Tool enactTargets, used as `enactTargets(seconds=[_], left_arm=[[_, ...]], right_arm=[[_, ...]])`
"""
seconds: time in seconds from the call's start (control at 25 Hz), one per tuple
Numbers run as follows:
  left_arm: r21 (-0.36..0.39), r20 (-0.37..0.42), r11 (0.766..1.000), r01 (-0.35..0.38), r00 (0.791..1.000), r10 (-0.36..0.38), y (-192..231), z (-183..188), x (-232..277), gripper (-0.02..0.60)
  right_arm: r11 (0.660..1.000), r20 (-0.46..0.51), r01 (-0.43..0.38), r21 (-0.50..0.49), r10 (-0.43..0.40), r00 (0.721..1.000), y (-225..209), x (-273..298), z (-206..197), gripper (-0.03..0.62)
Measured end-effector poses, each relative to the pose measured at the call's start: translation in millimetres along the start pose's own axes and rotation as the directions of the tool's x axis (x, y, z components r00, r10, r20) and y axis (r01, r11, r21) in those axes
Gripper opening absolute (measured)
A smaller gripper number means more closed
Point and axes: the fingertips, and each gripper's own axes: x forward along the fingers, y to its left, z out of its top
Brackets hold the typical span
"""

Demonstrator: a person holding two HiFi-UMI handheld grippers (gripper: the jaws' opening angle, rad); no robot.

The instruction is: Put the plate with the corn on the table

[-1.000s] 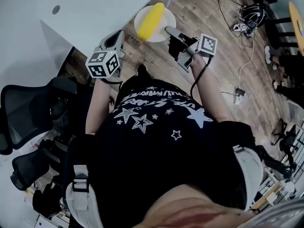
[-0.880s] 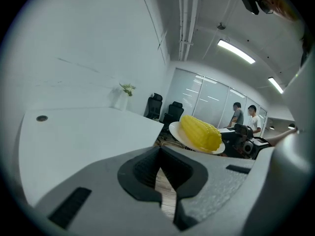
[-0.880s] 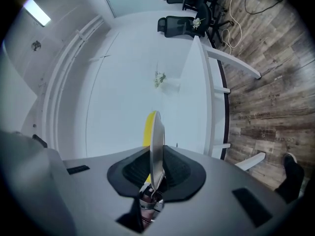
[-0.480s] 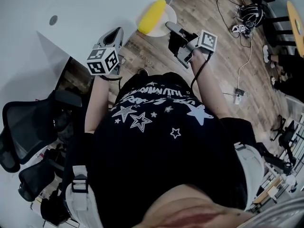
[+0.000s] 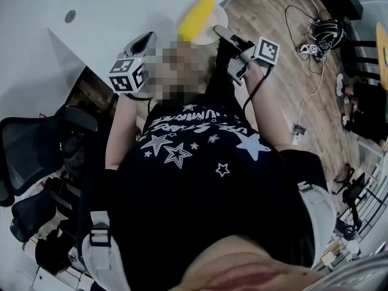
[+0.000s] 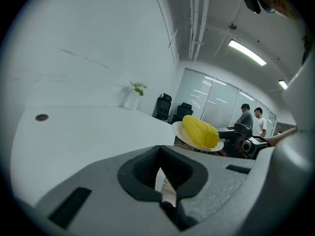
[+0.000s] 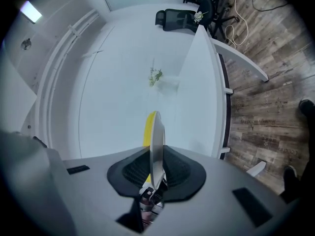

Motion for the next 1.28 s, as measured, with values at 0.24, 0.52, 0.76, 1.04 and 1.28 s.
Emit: enactTargets(seconds=[0.24,0.52,0.76,1.04,1.28], left_arm=[[-0.059,0.013,0.990,-0.127,0.992,0.128,3.9,20.3,44.3,0.005],[-0.096,0.048,0.964,-0.247,0.966,0.253,-7.0,24.5,48.1,0.005],[-0.143,0.049,0.930,-0.339,0.936,0.349,-5.7,36.5,68.6,0.005],[-0.204,0.013,0.874,-0.442,0.891,0.454,24.4,45.0,119.5,0.005],[-0.256,0.007,0.816,-0.519,0.843,0.538,34.7,37.6,125.0,0.005]], right_arm=[[1.000,-0.146,-0.012,0.014,0.014,0.989,-10.8,30.4,62.7,0.054],[0.998,-0.330,-0.042,-0.050,0.024,0.944,-13.0,51.0,85.8,0.055],[0.996,-0.462,-0.076,-0.044,0.047,0.886,-14.0,74.8,106.7,0.055],[0.997,-0.598,-0.062,-0.047,0.021,0.801,-58.9,124.1,157.6,0.054],[0.998,-0.683,-0.048,-0.042,0.006,0.730,-82.0,142.3,159.8,0.054]])
